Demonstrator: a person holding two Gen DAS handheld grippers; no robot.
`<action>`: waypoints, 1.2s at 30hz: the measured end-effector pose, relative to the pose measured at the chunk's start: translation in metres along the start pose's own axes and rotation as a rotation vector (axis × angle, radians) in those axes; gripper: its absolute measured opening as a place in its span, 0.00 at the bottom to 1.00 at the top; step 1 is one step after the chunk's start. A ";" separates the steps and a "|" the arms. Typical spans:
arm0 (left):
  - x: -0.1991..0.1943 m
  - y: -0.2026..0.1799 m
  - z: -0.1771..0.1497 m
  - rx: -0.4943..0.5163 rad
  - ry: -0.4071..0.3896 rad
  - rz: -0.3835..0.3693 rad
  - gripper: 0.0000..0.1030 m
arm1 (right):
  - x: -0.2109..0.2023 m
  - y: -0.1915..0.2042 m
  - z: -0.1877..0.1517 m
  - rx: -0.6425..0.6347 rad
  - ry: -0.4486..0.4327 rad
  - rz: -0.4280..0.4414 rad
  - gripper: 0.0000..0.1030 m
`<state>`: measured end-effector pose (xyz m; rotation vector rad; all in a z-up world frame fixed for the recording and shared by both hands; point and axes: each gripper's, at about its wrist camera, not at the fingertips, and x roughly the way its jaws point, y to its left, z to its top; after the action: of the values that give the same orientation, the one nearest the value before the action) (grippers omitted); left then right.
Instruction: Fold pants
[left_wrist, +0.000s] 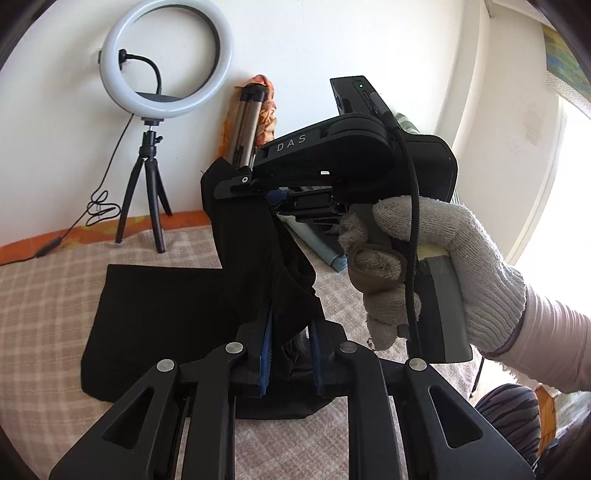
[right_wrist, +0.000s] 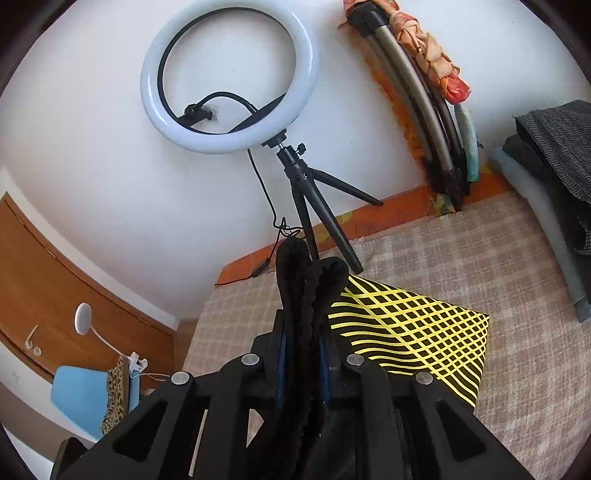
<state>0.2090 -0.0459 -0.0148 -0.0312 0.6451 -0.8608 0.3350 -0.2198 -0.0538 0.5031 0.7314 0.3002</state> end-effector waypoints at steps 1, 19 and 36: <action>-0.001 0.010 -0.002 -0.017 0.001 0.005 0.15 | 0.009 0.004 0.000 -0.008 0.008 -0.010 0.12; 0.021 0.131 -0.042 -0.254 0.101 0.120 0.15 | 0.160 0.023 -0.021 -0.039 0.158 -0.138 0.12; 0.007 0.165 -0.057 -0.348 0.103 0.288 0.38 | 0.130 0.023 0.001 -0.114 0.144 -0.051 0.42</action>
<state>0.2959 0.0712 -0.1107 -0.2039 0.8670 -0.4685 0.4256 -0.1454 -0.1138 0.3568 0.8610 0.3307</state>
